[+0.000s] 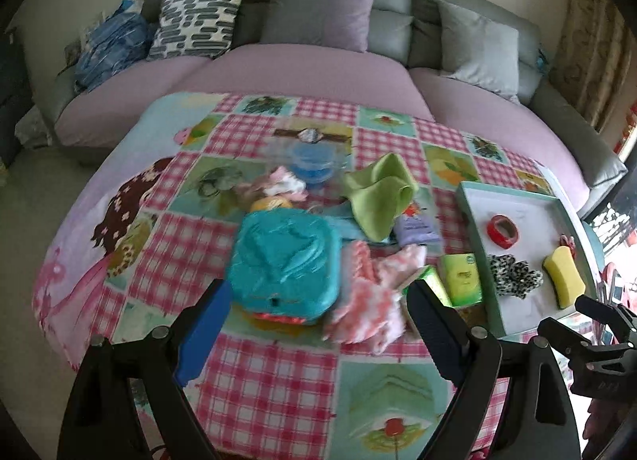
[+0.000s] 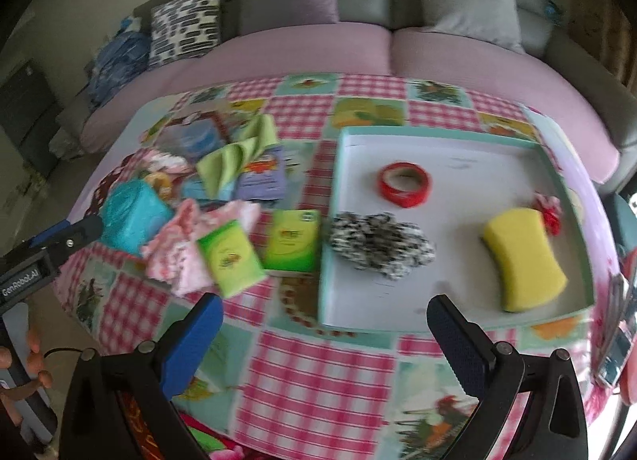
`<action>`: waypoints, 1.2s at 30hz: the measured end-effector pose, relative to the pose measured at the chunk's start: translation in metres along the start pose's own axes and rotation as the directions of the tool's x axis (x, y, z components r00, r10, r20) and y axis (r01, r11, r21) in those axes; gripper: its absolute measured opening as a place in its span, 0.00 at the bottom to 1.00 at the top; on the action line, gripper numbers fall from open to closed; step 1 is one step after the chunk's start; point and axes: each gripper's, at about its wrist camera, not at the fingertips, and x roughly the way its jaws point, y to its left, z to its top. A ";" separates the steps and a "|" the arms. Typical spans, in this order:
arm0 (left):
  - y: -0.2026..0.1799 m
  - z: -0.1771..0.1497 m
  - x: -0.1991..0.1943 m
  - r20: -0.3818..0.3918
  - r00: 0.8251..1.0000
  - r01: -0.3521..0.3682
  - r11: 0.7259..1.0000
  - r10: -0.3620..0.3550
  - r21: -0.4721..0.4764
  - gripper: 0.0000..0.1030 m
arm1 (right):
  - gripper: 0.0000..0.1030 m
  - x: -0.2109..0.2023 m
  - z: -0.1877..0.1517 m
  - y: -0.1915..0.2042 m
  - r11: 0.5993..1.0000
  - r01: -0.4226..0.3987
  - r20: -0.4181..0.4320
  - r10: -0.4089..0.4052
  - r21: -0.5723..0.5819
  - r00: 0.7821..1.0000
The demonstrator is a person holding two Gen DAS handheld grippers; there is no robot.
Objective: Organize soft objects
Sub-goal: 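Move both open tools back toward the pile of items, then grasp the pink-white knitted cloth with the left tool while the right grasps a green tissue pack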
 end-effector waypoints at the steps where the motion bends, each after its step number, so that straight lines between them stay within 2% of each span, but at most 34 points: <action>1: 0.003 -0.001 0.001 -0.006 1.000 0.004 1.000 -0.004 -0.007 0.87 | 1.00 0.003 0.001 0.006 1.000 -0.010 -0.003 0.010 -0.011 1.000; 13: 0.007 -0.024 0.019 -0.097 0.995 0.029 0.998 -0.034 -0.049 0.87 | 0.97 0.031 0.001 0.054 0.988 -0.097 -0.048 0.092 -0.119 0.995; 20: 0.003 -0.033 0.036 -0.146 0.988 0.046 0.997 -0.054 -0.056 0.87 | 0.87 0.047 0.000 0.059 0.983 -0.130 -0.083 0.120 -0.133 0.989; 36: 0.016 -0.041 0.070 -0.218 0.975 0.027 0.993 -0.052 -0.117 0.86 | 0.76 0.089 0.005 0.064 0.967 -0.185 -0.148 0.160 -0.174 0.976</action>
